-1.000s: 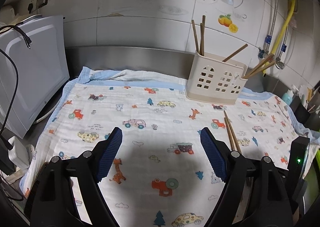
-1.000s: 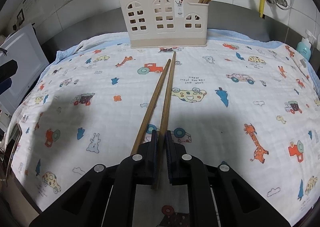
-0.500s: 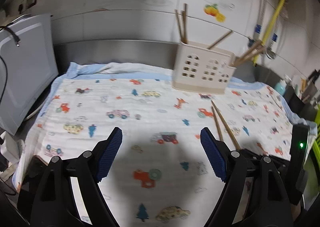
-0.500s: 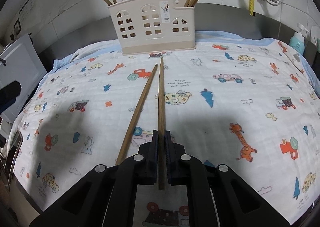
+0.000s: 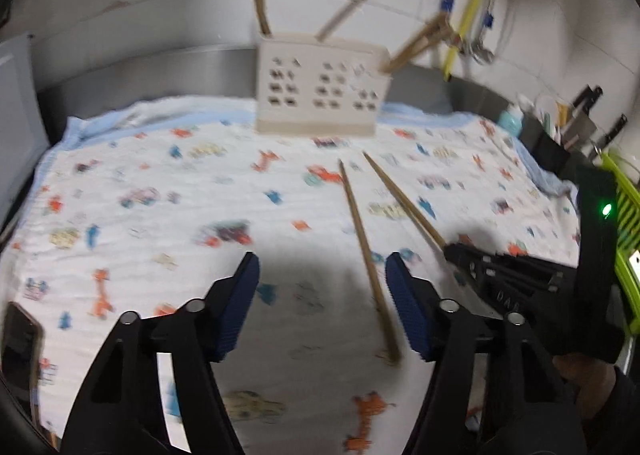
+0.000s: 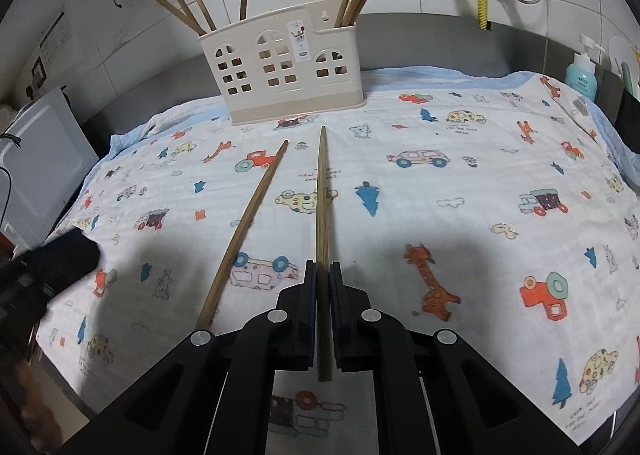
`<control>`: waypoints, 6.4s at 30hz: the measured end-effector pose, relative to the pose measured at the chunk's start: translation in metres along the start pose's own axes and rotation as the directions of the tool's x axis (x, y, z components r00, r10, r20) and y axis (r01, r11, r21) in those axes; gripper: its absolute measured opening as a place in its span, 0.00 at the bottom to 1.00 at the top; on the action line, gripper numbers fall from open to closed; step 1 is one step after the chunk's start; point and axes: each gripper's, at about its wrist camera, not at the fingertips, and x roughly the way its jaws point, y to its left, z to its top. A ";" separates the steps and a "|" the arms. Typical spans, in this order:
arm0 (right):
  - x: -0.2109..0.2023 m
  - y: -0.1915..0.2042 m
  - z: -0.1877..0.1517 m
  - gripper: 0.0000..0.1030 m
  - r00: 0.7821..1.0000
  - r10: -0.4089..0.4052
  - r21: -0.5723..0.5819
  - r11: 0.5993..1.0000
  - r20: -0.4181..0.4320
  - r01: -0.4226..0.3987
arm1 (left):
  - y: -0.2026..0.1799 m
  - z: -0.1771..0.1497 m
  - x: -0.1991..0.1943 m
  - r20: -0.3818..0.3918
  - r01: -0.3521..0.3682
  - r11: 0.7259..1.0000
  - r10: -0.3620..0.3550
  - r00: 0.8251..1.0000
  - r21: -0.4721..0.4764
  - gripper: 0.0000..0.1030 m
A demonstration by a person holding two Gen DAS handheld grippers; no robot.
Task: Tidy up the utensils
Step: 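Close the right tool on a chopstick while the left tool closes on another, then lift both held chopsticks up toward the beige holder, then lower both chopsticks into the beige holder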
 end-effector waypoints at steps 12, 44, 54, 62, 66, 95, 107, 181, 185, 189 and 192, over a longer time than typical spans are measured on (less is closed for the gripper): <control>-0.009 -0.013 -0.002 0.06 1.000 0.028 -0.021 0.999 0.006 -0.028 | -0.028 -0.009 0.042 -0.117 0.074 0.997 -0.072 0.991 0.010 0.30; -0.017 -0.022 -0.002 0.06 0.999 0.049 -0.033 0.998 0.008 -0.048 | -0.041 -0.009 0.072 -0.196 -0.056 0.998 0.062 0.979 0.036 0.06; -0.033 -0.023 0.005 0.06 0.998 0.045 -0.047 0.998 0.044 -0.043 | -0.037 0.000 0.048 -0.145 -0.032 0.999 0.037 0.989 0.037 0.06; -0.055 -0.018 0.021 0.06 0.994 0.054 -0.068 0.997 0.096 -0.048 | -0.031 0.023 0.018 -0.057 0.003 1.000 -0.002 0.998 0.027 0.06; -0.065 -0.014 0.032 0.06 0.990 0.064 -0.091 0.994 0.123 -0.053 | -0.027 0.033 0.009 -0.029 0.032 0.999 -0.032 0.999 0.018 0.06; -0.102 0.007 0.133 0.06 0.970 0.141 -0.234 0.968 0.200 -0.092 | -0.014 0.118 -0.032 0.109 0.028 0.994 -0.039 0.993 0.104 0.05; -0.119 0.010 0.190 0.06 0.964 0.132 -0.287 0.956 0.229 -0.062 | -0.007 0.147 -0.030 0.120 0.032 0.993 -0.046 0.992 0.110 0.01; -0.126 0.020 0.160 0.06 0.960 0.159 -0.299 0.950 0.229 -0.086 | 0.036 0.028 -0.031 -0.084 0.134 0.988 -0.128 0.988 0.071 0.05; -0.127 0.021 0.166 0.06 0.957 0.164 -0.300 0.950 0.238 -0.088 | 0.030 0.049 -0.034 -0.032 0.147 0.986 -0.145 0.989 0.074 0.05; -0.131 0.023 0.176 0.06 0.954 0.164 -0.308 0.948 0.252 -0.081 | 0.024 0.067 -0.034 -0.005 0.138 0.986 -0.138 0.990 0.097 0.05; -0.133 0.024 0.185 0.06 0.950 0.164 -0.314 0.946 0.264 -0.076 | 0.023 0.082 -0.034 0.011 0.133 0.986 -0.135 0.991 0.097 0.05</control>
